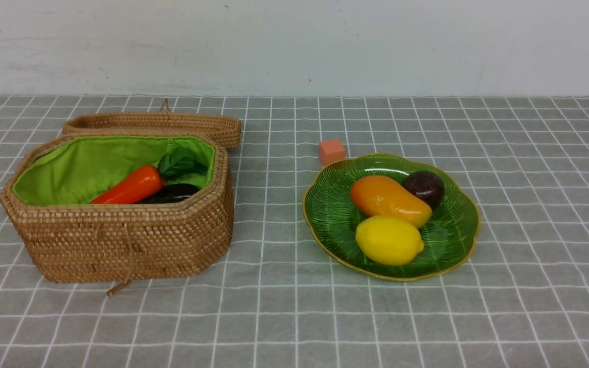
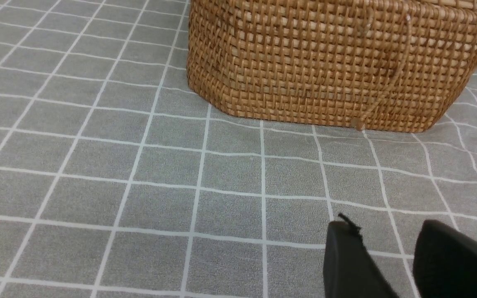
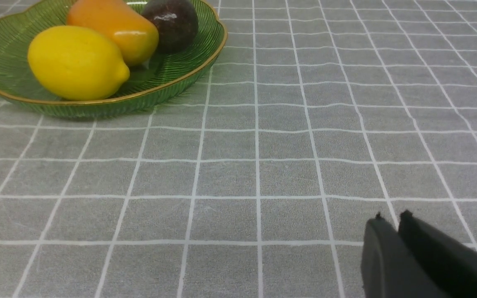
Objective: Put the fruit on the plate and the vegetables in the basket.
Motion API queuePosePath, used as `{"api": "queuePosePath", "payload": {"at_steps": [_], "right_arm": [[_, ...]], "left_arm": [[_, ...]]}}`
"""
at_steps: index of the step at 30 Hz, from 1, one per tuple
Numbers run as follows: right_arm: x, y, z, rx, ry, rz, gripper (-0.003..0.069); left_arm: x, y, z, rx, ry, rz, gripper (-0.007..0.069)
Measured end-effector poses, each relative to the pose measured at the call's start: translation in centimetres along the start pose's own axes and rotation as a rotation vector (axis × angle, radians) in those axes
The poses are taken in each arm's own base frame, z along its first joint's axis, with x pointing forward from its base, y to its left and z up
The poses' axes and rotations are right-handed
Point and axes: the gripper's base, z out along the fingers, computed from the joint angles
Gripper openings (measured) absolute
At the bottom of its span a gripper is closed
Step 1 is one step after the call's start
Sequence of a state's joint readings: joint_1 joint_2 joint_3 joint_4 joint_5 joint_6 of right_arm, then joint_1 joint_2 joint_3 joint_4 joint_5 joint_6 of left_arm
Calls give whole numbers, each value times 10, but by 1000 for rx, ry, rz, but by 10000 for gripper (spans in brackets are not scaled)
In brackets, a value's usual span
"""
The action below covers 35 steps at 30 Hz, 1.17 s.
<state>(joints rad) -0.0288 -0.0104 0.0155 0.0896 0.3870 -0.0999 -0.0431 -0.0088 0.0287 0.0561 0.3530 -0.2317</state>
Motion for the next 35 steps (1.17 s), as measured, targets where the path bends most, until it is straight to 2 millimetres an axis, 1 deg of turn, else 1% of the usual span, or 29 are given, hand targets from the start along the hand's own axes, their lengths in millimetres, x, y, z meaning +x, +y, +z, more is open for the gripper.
{"api": "queuePosePath", "payload": {"at_steps": [16, 35], "right_arm": [[0, 0, 0, 0, 0, 0, 85], [0, 0, 0, 0, 0, 1, 93]], "left_arm": [[0, 0, 0, 0, 0, 0, 239], [0, 0, 0, 0, 0, 0, 239]]}}
